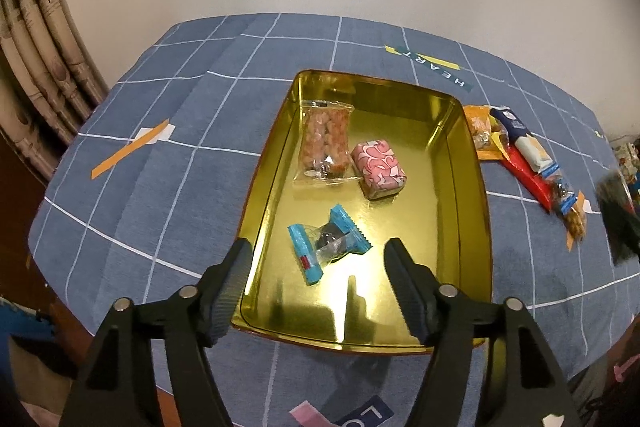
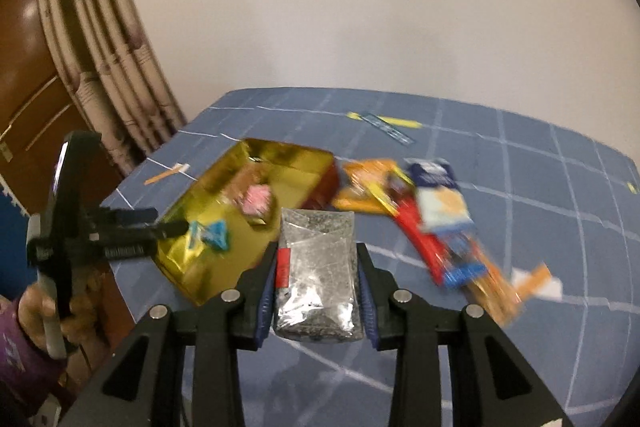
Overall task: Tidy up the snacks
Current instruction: 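Carry the seed bag over the tin and release it with the right gripper, then withdraw the right gripper from the tin, then grasp the orange bag of sunflower seeds with the right gripper, then grasp the blue-wrapped round candy with the left gripper while the right gripper holds the orange bag, then carry the blue candy into the tin and open the left gripper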
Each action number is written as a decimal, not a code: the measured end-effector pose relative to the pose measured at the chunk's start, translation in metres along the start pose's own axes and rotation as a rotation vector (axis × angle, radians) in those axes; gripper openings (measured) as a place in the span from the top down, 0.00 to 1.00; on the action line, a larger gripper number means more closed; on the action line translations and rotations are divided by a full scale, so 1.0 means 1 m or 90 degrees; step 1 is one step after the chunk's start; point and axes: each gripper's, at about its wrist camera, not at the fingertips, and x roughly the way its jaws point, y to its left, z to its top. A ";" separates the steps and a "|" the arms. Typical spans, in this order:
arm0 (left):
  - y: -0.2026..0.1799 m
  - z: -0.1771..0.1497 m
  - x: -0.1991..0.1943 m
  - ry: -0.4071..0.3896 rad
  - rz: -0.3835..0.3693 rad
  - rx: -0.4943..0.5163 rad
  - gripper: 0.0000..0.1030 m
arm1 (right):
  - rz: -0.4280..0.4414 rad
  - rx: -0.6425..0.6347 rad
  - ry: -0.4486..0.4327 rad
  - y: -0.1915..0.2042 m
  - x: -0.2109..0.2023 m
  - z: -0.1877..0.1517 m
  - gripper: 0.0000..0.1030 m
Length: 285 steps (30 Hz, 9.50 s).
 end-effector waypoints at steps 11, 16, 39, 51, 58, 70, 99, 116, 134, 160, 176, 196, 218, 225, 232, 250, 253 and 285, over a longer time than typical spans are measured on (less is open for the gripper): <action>0.017 0.005 0.001 0.004 -0.003 -0.026 0.34 | 0.034 -0.013 0.058 0.042 0.091 0.057 0.65; 0.022 0.007 0.001 0.006 -0.004 -0.034 0.34 | 0.023 -0.018 0.087 0.050 0.126 0.069 0.65; 0.035 0.008 0.006 0.027 -0.015 -0.063 0.32 | -0.010 0.027 0.160 0.055 0.202 0.091 0.65; 0.035 0.007 0.007 0.029 -0.017 -0.062 0.31 | -0.013 0.045 0.168 0.053 0.218 0.094 0.65; 0.033 0.007 0.009 0.030 -0.013 -0.057 0.31 | -0.001 0.055 0.159 0.053 0.219 0.095 0.65; 0.030 0.006 0.007 0.028 -0.009 -0.047 0.31 | 0.036 0.065 0.110 0.058 0.195 0.099 0.64; -0.006 -0.006 0.001 0.000 0.041 0.035 0.30 | -0.056 0.154 -0.028 -0.084 0.025 -0.034 0.64; -0.015 -0.008 -0.009 -0.013 0.034 0.054 0.26 | 0.002 -0.203 0.098 -0.037 0.113 0.049 0.49; -0.014 -0.006 0.001 0.022 -0.003 0.035 0.26 | 0.079 -0.537 0.362 -0.012 0.225 0.073 0.32; -0.083 -0.017 -0.035 -0.002 -0.066 0.143 0.26 | 0.010 0.127 0.006 -0.151 -0.057 -0.093 0.78; -0.222 0.043 0.025 0.129 -0.266 0.142 0.45 | -0.001 0.223 -0.006 -0.184 -0.069 -0.124 0.78; -0.269 0.068 0.098 0.219 -0.266 0.104 0.75 | 0.033 0.253 -0.011 -0.193 -0.067 -0.123 0.78; -0.194 0.009 -0.018 0.077 -0.238 0.116 0.78 | -0.070 0.217 -0.019 -0.186 -0.062 -0.127 0.78; -0.168 -0.004 -0.045 0.042 -0.221 0.111 0.78 | -0.135 0.209 -0.023 -0.190 -0.059 -0.132 0.78; -0.143 -0.008 -0.054 0.016 -0.198 0.095 0.78 | -0.178 0.199 -0.028 -0.188 -0.057 -0.133 0.78; -0.091 0.004 -0.052 -0.042 -0.115 0.062 0.78 | -0.204 0.193 -0.021 -0.184 -0.054 -0.134 0.78; -0.085 0.005 -0.046 -0.038 -0.104 0.057 0.78 | -0.204 0.192 -0.020 -0.184 -0.053 -0.134 0.78; -0.035 0.001 0.021 0.023 -0.051 0.001 0.78 | -0.191 0.192 -0.010 -0.184 -0.048 -0.135 0.78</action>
